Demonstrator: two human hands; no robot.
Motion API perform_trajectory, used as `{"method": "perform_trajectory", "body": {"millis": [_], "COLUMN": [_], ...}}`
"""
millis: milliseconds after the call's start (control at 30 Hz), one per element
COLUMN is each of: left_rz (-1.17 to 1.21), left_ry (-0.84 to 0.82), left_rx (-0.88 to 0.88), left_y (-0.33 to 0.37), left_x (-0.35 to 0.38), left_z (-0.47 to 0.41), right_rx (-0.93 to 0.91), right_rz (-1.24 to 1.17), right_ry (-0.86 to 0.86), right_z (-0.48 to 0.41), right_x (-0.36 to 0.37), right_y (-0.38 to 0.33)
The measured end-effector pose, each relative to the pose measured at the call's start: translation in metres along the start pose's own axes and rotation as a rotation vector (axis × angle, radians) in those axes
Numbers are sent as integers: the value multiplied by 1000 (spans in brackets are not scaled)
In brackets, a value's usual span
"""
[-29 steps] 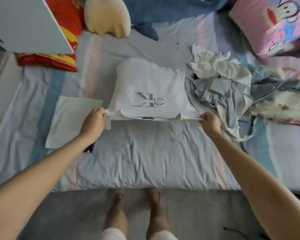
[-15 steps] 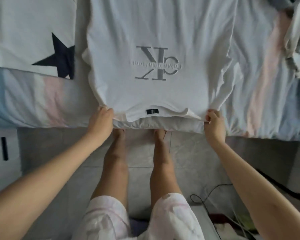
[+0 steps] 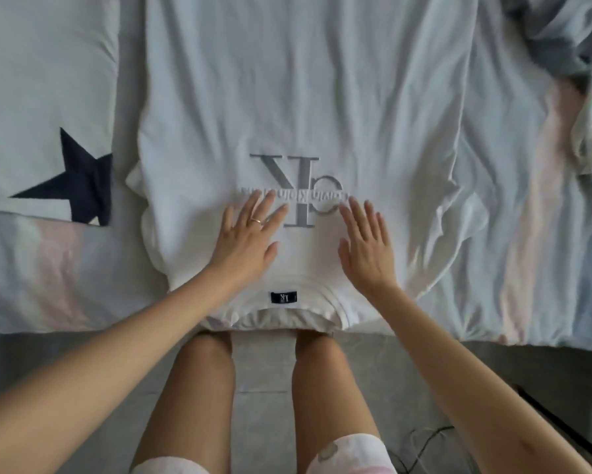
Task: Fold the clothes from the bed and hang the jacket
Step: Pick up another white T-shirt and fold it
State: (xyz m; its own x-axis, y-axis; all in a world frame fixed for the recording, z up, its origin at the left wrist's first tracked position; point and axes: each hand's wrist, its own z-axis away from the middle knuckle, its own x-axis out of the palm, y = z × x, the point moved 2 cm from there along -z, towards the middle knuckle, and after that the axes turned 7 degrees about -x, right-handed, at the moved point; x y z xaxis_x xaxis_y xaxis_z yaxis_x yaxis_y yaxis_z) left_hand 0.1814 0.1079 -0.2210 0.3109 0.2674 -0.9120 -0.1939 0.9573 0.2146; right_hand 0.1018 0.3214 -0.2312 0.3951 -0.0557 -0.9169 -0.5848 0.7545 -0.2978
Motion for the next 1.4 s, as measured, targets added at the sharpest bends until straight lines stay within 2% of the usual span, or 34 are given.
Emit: {"method": "perform_trajectory", "body": {"millis": [67, 133, 367, 533, 667, 734, 800, 867, 900, 1000, 1067, 1134, 1200, 1300, 1400], "left_rz": [-62, -118, -145, -102, -158, -164, -168, -172, -171, -170, -171, -170, -163, -160, -159], "left_ry": [3, 19, 144, 274, 314, 304, 302, 285, 276, 266, 263, 262, 263, 266, 263], "left_rx": [55, 42, -200, -359, -363, -352, -355, -367, -370, -377, -381, -378, -373, -370, -369], "left_y": [-6, -19, -85, -90, -86, -87, -86, -86, -86, -85, -85, -85, -86, -87, -87], "left_x": [3, -3, -86, -110, -106, -106, -109, -109, -110, -111, -110, -109, -110, -110, -111], "left_z": [-55, -105, -332, -402, -410, -409, -411, -411, -411, -412, -413, -414, -414, -414, -414], "right_rx": [-101, -87, 161, 268, 122, 100, 330, 662, 763, 794, 772, 756, 694, 585, 644], "right_rz": [48, 82, 164, 183, 142, 98, 80, -7, -103, -377, -406, -442, -351, -77, 62], "right_ry": [-73, -75, 19, 54, 75, 248, 436, 506, 505, 494, 473, 527, 525, 456, 454], "right_z": [-51, -97, -314, -406, -418, -404, -389, -374, -369, -368, -371, -377, -382, -386, -386], "right_x": [-3, -8, -79, -112, -126, -136, -151, -161, -165, -173, -178, -186, -188, -179, -172], "right_y": [8, 24, 114, 143, 163, 178, 203, 229, 238, 253, 255, 257, 261, 264, 255]}}
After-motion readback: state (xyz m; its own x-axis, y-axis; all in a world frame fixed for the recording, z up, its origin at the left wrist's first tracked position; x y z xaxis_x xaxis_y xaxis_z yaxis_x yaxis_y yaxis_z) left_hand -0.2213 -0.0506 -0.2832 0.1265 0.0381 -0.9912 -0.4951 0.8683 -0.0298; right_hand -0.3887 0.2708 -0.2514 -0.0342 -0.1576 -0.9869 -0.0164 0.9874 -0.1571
